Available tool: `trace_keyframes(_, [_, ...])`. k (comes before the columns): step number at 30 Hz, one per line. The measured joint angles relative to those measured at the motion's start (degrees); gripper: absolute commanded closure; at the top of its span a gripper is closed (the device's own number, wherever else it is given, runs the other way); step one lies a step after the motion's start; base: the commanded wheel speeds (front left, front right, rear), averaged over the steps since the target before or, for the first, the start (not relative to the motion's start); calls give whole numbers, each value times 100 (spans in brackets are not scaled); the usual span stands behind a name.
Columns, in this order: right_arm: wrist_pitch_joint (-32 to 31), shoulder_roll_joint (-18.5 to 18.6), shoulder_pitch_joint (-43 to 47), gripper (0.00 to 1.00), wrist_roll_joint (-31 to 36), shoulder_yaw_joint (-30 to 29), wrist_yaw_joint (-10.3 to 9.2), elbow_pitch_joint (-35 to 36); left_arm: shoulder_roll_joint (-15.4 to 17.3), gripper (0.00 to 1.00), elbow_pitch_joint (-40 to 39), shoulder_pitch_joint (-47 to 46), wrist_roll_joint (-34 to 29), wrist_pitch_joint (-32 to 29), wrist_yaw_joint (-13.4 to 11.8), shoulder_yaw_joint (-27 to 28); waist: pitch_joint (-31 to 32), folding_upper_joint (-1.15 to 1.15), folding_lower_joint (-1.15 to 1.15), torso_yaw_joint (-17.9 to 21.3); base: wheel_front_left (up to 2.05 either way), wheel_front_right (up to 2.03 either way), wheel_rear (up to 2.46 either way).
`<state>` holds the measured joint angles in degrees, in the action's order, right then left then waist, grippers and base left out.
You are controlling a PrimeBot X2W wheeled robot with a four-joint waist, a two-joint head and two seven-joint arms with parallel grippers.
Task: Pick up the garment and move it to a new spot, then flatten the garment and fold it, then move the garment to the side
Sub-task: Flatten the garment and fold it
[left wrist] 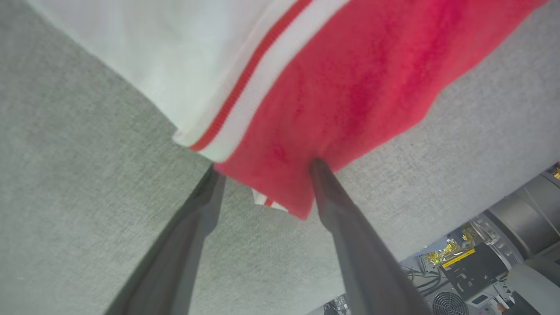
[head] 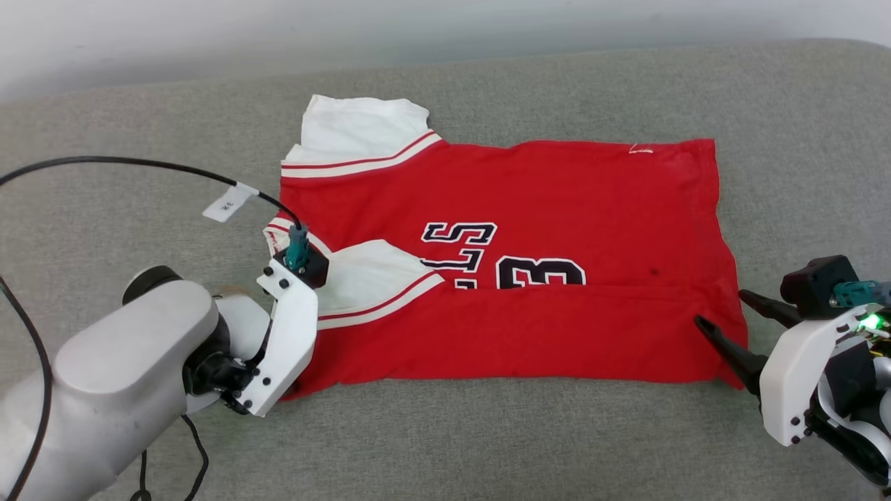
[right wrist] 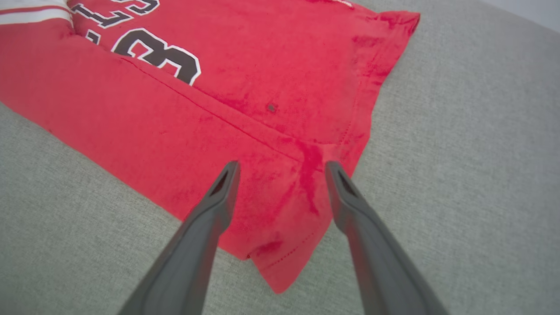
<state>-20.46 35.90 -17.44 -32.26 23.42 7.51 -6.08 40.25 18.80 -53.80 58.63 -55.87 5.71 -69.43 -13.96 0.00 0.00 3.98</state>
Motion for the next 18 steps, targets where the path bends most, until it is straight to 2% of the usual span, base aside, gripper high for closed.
trace_keyframes(5, [-12, 0, -110, 0, -41, 108, 0, -62, -79, 0, 157, 34, -33, 16, 26, -21, -145, 0, 0, 65, 0, 0, 0])
trace_keyframes(6, [-3, 2, -137, 0, -52, 118, 0, -62, -99, 12, 172, 40, -37, 16, 36, -26, -161, 0, 0, 75, 0, 0, 0])
trace_keyframes(7, [-3, 13, -149, 0, -56, 125, 0, -64, -104, 63, 179, 41, -37, 16, 56, -33, -170, 0, 0, 83, 0, 0, 0])
trace_keyframes(8, [-29, 30, -163, 0, -66, 147, 0, -64, -107, 100, 182, 40, -40, 16, 69, -43, -171, 0, 0, 87, 0, 0, 0])
trace_keyframes(11, [-141, 138, -259, 0, -159, 185, 0, -16, -134, 100, 157, 42, -44, 40, 93, -79, -134, 0, 0, 77, 0, 0, 0])
trace_keyframes(14, [-408, 412, -429, 0, -252, 287, 0, 133, -155, 100, 85, 81, -81, 107, 130, -151, -50, 0, 0, 54, 0, 0, 0])
trace_keyframes(18, [-1162, 929, -714, 0, -510, 494, 0, 414, -137, 100, -36, 105, -58, 205, 136, -202, 70, 0, 0, 4, 0, 0, 0])
